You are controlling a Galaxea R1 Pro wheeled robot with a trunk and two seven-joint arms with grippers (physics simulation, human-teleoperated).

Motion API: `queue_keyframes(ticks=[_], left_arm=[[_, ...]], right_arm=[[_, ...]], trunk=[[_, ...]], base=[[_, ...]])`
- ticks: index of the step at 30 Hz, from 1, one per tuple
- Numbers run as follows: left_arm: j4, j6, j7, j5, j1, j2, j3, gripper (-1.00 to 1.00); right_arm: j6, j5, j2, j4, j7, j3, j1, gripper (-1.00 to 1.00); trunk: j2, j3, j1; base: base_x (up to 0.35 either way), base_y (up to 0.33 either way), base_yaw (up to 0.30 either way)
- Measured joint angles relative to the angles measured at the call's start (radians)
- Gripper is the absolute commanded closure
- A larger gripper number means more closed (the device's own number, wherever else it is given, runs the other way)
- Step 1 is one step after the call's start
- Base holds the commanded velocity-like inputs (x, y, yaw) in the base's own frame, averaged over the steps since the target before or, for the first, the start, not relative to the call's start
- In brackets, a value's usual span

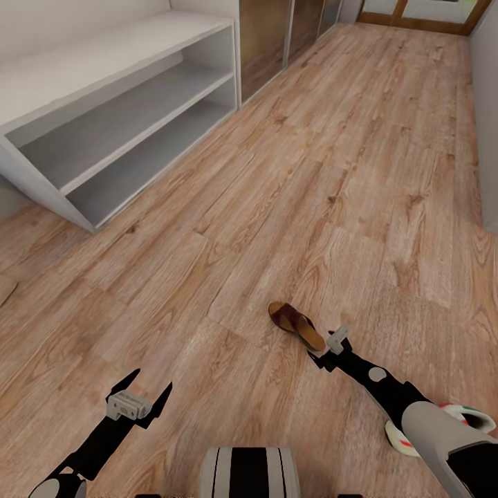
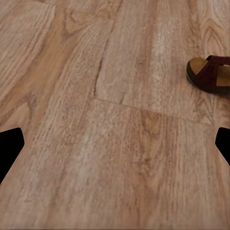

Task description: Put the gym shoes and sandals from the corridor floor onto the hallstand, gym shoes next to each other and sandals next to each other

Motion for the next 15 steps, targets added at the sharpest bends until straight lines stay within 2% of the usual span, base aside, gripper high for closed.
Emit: queue_keyframes(ticks=[15], left_arm=[[0.0,0.0,0.0,0.0,0.0,0.0,0.0,-1.0]], right_arm=[[0.0,0.0,-0.001,0.0,-0.001,0.001,0.0,-1.0]], trunk=[[0.0,-0.023,0.0]], base=[[0.0,0.0,0.0]])
